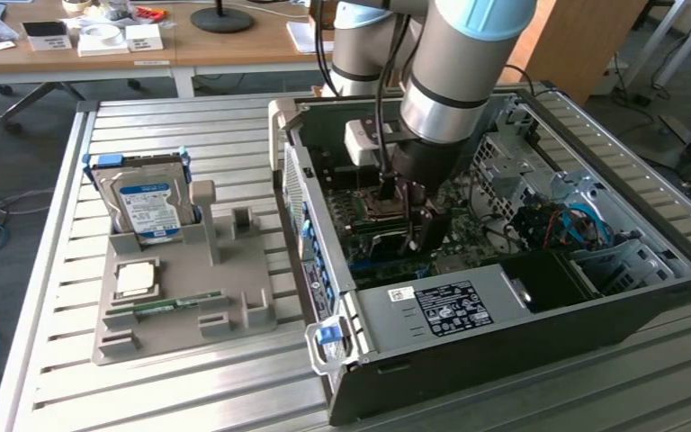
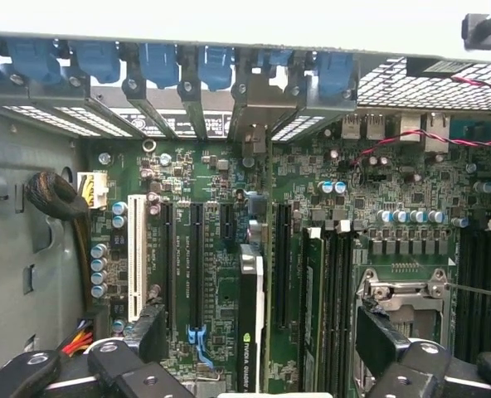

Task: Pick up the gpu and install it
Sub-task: 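Insert the gpu into the slot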

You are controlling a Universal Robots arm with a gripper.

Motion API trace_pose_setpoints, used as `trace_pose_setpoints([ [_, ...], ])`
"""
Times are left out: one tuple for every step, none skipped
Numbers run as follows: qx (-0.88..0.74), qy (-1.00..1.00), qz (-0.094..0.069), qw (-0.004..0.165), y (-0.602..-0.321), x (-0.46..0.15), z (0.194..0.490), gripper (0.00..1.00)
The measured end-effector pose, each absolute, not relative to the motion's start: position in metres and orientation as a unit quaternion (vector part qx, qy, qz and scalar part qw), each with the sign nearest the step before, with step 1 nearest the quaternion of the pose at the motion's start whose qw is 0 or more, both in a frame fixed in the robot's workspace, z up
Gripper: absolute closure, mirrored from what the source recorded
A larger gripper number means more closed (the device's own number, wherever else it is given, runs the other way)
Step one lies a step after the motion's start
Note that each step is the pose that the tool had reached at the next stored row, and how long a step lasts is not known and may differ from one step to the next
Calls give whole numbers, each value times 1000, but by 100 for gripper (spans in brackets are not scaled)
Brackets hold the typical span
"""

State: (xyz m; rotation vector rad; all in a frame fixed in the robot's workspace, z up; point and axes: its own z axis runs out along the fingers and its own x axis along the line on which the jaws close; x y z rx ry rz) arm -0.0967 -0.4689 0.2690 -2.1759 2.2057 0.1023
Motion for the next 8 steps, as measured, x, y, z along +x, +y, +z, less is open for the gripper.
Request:
trace_pose_setpoints([
  [-702, 711, 33, 21, -469, -98, 269, 1],
  [-702, 711, 33, 21, -469, -100, 269, 1],
  [-702, 711, 33, 21, -469, -101, 269, 1],
  [-702, 711, 33, 21, -469, -102, 269, 1],
  [-702, 711, 33, 21, -469, -103, 269, 1],
  [-702, 711, 33, 21, -469, -103, 269, 1],
  [-702, 711, 33, 21, -469, -103, 269, 1],
  [-702, 711, 33, 21, -469, -103, 269, 1],
])
